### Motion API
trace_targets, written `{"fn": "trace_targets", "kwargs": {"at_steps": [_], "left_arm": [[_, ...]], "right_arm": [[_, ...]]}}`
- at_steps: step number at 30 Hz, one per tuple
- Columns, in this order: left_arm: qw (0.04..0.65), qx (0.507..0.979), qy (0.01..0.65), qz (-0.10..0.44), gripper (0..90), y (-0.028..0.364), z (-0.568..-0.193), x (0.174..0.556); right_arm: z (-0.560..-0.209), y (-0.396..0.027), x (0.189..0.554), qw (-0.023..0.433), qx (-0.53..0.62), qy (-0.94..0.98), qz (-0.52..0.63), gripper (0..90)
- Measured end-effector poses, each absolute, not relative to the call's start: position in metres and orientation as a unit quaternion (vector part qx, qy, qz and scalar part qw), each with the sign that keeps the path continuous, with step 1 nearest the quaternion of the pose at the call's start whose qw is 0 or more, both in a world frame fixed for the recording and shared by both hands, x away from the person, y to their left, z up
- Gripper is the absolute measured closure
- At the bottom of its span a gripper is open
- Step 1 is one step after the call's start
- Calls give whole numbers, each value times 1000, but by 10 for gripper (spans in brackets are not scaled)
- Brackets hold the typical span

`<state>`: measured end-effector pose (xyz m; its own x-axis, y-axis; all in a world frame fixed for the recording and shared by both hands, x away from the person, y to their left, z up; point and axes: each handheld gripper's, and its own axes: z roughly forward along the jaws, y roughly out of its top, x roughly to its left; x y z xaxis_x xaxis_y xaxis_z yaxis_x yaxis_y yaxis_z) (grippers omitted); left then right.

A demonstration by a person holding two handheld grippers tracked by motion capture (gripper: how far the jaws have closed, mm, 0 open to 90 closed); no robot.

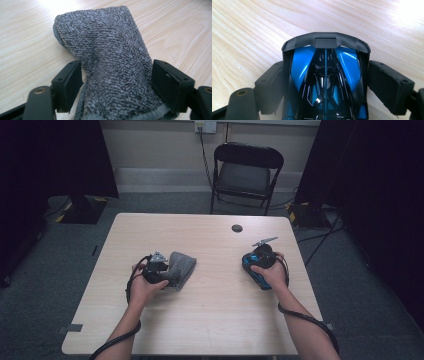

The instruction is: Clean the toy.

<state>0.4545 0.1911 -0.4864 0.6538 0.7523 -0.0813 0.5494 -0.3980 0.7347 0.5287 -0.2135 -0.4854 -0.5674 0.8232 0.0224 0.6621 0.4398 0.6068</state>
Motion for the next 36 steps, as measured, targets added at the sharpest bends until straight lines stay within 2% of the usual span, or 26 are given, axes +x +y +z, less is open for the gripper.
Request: {"fn": "trace_targets", "kwargs": {"at_steps": [13,15,16,18,28,36], "left_arm": [[389,815,406,139,205,192,-476,453],[388,816,405,137,204,193,-474,453],[390,816,404,139,203,192,-473,452],[393,814,405,138,203,192,-472,452],[397,812,403,141,206,191,-467,449],[399,816,395,139,211,187,-460,447]], "right_arm": [[-481,-214,531,142,445,837,286,159],[-480,-215,532,141,444,837,286,156],[-481,-217,531,136,442,834,301,187],[-480,-219,531,132,450,829,305,158],[-477,-220,530,139,446,830,304,158],[-456,-227,525,131,459,810,342,150]]}}
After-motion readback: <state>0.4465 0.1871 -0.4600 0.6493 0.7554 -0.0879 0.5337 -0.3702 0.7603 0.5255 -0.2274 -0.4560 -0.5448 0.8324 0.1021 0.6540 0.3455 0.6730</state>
